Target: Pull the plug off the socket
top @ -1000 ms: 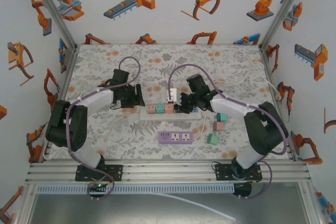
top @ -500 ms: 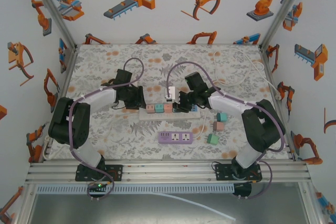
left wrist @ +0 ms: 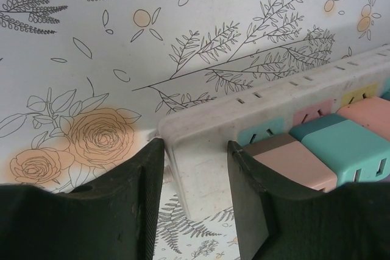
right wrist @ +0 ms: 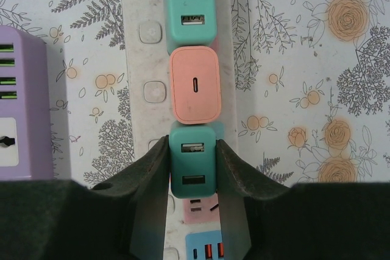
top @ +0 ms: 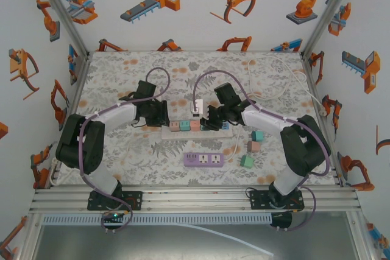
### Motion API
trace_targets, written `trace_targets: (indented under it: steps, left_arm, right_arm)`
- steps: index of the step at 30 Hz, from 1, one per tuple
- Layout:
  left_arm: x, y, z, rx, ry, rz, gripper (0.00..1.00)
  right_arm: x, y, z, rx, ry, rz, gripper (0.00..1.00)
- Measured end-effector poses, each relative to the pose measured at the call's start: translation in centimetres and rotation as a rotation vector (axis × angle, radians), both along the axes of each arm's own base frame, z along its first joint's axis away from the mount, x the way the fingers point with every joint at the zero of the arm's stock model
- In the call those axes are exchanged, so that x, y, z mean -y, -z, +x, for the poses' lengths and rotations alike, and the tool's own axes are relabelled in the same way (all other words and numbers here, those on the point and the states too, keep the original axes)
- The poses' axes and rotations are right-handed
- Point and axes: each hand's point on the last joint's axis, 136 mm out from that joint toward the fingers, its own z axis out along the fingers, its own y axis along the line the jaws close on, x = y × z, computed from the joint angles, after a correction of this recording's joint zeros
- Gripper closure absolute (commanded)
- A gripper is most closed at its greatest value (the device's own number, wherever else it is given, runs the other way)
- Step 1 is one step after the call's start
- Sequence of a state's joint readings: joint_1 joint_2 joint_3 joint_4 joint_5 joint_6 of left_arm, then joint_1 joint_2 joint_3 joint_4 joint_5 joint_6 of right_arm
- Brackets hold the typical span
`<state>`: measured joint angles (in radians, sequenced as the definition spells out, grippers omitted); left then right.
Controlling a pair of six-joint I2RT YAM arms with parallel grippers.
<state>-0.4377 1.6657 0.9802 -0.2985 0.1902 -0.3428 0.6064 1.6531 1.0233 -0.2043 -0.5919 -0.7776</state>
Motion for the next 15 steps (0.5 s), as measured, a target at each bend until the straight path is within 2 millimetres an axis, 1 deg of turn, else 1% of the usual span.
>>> trace_targets:
  steps: [9, 15]
  left_arm:
    - [-0.11, -0.27, 0.04, 0.016, 0.006, 0.039, 0.59]
    - [-0.07, -0.41, 0.01, 0.024, 0.012, 0.062, 0.59]
  right_arm:
    - [-0.05, -0.28, -0.1, -0.017, 0.01, 0.011, 1.0]
    - [0.02, -0.95, -0.09, -0.029, 0.021, 0.032, 1.0]
